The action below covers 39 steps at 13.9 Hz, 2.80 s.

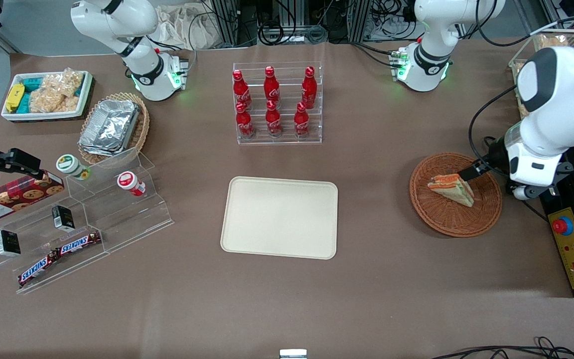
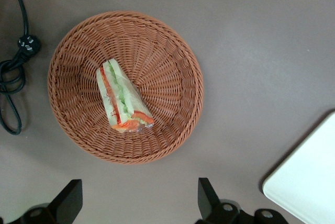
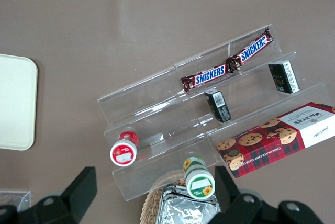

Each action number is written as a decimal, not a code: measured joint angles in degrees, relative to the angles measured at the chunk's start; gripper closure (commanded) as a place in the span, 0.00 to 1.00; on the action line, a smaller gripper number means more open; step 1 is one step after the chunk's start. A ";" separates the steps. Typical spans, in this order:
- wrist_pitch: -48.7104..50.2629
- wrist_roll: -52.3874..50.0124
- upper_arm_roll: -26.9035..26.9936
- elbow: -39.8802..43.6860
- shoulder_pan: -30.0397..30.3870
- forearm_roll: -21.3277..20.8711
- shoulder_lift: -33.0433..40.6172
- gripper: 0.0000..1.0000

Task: Place sandwich from basket to tray
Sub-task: 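Lower the open left gripper around the wrapped sandwich, then close the left gripper on the sandwich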

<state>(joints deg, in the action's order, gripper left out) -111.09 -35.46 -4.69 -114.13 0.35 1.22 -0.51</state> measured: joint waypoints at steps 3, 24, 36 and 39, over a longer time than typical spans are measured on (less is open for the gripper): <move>-6.05 -2.51 0.00 -5.16 0.00 -1.31 0.04 0.01; -20.38 -16.84 1.72 -14.37 0.56 -2.37 -9.08 0.01; -24.67 -24.07 3.16 -15.35 0.58 -4.42 -13.73 0.02; -24.68 -24.80 3.27 -15.44 0.58 -4.44 -13.96 0.27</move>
<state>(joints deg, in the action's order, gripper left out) -135.77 -60.26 -1.41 -129.57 0.93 -3.22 -14.47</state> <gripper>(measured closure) 0.048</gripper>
